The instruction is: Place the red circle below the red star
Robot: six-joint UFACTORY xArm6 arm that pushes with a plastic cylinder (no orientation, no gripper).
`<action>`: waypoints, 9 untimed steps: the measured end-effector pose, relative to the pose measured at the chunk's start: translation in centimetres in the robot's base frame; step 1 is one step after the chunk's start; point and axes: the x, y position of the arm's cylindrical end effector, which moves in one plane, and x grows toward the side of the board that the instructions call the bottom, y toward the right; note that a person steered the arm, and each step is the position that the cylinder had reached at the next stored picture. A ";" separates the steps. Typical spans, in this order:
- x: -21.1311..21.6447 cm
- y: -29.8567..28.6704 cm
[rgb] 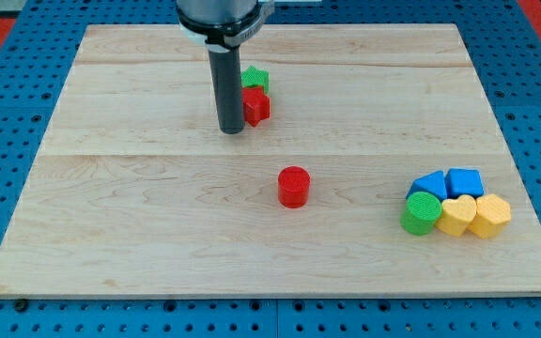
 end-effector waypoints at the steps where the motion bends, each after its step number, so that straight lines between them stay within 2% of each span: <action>1: 2.5 -0.9; 3: 10.6 -0.9; 4: 14.4 1.8; 5: 14.6 8.7; 6: 14.0 12.2; 7: 13.1 12.2; 9: 10.1 8.5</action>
